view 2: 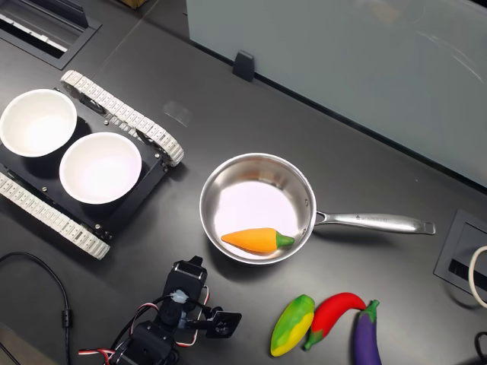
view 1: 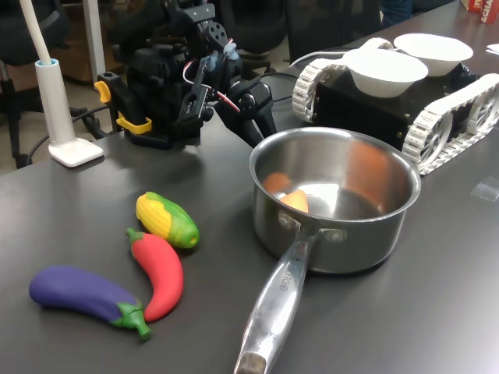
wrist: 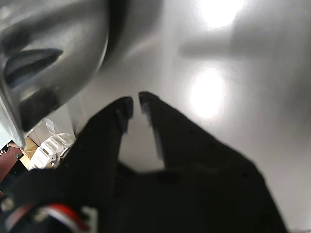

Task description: Pick up the chilli and place them in the pan

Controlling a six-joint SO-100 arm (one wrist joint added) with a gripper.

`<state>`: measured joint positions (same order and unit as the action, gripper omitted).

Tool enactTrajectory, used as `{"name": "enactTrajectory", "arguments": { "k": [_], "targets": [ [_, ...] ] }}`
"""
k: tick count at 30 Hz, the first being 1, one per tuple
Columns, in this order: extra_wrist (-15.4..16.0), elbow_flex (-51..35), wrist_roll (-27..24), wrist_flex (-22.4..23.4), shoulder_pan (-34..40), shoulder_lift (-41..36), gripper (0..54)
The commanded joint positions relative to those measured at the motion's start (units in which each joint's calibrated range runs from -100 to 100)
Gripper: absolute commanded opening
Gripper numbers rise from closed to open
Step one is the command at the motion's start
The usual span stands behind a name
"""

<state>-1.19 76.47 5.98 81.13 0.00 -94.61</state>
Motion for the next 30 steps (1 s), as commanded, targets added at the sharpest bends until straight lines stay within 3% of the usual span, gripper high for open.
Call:
{"name": "enactTrajectory", "arguments": {
  "k": [1,6,19,30],
  "targets": [
    [-0.49,-2.55,-0.29,0.53,-1.49,-0.92,2.7],
    [-0.40,-2.64,0.15,0.70,-0.69,-0.92,0.1],
    [-0.40,-3.46,-0.05,1.56,-1.26,-0.92,0.0],
    [-0.40,-8.82,0.93,6.50,-3.21,-0.92,0.0]
  ]
}}
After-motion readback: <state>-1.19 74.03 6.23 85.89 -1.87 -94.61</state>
